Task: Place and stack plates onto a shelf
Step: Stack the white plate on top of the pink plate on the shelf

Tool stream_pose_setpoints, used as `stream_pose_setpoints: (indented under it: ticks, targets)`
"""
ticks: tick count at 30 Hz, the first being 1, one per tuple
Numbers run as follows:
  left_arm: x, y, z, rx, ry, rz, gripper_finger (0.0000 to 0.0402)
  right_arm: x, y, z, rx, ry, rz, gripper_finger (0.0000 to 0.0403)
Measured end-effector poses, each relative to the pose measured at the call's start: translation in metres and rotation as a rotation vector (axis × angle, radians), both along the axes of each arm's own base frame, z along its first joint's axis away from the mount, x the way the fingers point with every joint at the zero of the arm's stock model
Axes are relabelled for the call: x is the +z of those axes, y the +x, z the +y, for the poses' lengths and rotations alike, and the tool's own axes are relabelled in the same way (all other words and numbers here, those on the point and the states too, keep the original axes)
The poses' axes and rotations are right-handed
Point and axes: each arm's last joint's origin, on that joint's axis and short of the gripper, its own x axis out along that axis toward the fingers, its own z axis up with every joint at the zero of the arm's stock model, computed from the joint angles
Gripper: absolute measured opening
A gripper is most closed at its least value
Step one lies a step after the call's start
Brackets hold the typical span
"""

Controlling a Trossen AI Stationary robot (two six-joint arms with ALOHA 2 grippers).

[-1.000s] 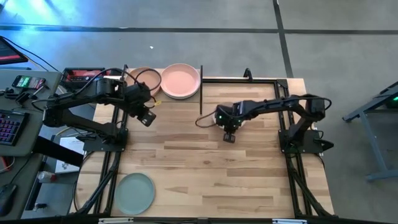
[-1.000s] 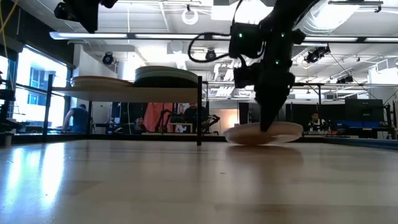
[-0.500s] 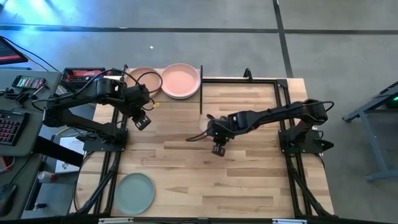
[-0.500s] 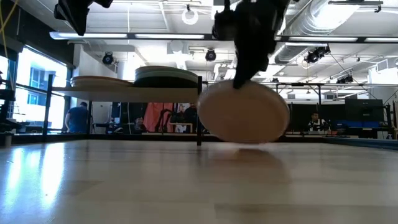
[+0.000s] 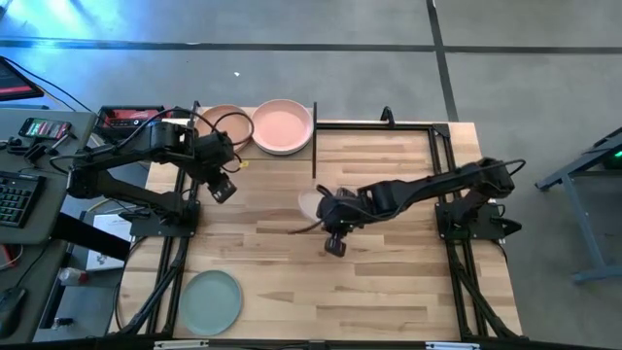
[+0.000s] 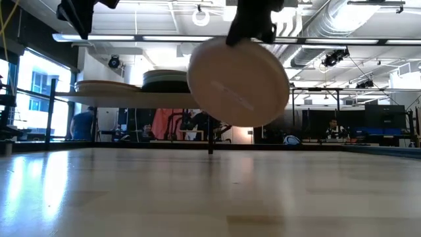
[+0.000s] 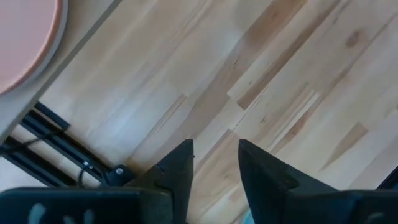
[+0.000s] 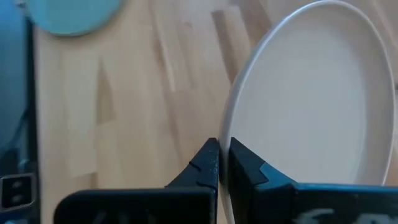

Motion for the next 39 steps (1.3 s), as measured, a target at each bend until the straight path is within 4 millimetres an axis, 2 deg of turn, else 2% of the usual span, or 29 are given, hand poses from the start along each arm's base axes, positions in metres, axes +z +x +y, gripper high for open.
stream_pose_setpoints:
  ticks: [9,18,23,29,33,39]
  targets:
    - [0.000,0.001,-0.003,0.277,-0.168,-0.036,0.0120,0.033,0.003,0.031,0.165,-0.042,-0.114,0.0000]
    - [0.002,0.009,-0.008,0.272,-0.214,-0.104,0.0115,0.065,0.018,0.058,0.259,-0.159,-0.234,0.0000]
    - [0.003,0.011,-0.014,0.274,-0.226,-0.119,0.0115,0.080,0.025,0.064,0.288,-0.255,-0.224,0.0000]
    - [0.003,0.012,-0.017,0.305,-0.243,-0.118,0.0115,0.083,0.033,0.068,0.375,-0.343,-0.098,0.0000]
    - [0.004,0.013,-0.018,0.337,-0.257,-0.134,0.0115,0.076,0.043,0.074,0.484,-0.367,-0.009,0.0000]
    - [0.004,0.015,-0.017,0.361,-0.266,-0.151,0.0115,0.062,0.058,0.080,0.531,-0.404,0.055,0.0000]
